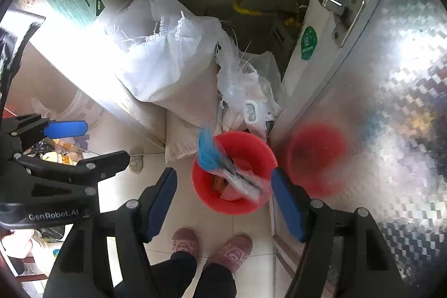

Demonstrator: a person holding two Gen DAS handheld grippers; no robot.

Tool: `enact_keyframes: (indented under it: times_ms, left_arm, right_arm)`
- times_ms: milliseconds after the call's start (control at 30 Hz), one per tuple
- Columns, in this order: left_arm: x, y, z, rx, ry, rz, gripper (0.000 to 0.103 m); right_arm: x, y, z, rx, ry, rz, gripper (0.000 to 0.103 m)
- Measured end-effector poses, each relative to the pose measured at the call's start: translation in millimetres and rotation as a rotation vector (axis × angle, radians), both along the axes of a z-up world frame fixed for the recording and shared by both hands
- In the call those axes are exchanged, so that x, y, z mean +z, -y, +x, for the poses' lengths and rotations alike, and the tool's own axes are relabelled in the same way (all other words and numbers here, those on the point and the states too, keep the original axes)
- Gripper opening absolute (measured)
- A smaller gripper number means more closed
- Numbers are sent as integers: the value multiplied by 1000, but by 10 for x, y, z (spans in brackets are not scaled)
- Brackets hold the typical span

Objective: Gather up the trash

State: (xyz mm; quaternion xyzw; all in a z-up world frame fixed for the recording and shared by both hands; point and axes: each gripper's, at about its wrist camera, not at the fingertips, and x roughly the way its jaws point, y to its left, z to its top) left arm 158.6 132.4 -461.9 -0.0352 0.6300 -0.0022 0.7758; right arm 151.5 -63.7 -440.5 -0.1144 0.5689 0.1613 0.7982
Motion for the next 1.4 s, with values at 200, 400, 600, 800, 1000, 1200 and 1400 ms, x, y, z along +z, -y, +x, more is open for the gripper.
enact_keyframes:
  times_ms: [200, 400, 600, 800, 1000, 1200, 1400]
  left_arm:
    - [263, 13, -121, -7, 15, 2, 77]
    - [886, 11, -294, -11, 56, -7, 77]
    - [1619, -55, -447, -28, 116, -40, 77]
    - [2230, -82, -457, -79, 200, -36, 77]
    - [2740, -10, -341, -144, 285, -32, 78]
    - [3039, 180, -72, -181, 329, -54, 81]
    - [3259, 509, 300, -263, 378, -49, 81]
  right_arm:
    - [250, -2, -117, -7, 6, -12, 68]
    - [889, -55, -308, -42, 49, 5, 68]
    - [1654, -91, -497, -94, 132, 18, 69]
    - [2238, -128, -573, -114, 212, 20, 74]
    - [2704, -17, -540, -163, 314, -8, 81]
    - [3044, 190, -455, -275, 399, -45, 88]
    - [3210, 482, -291, -405, 447, -62, 90]
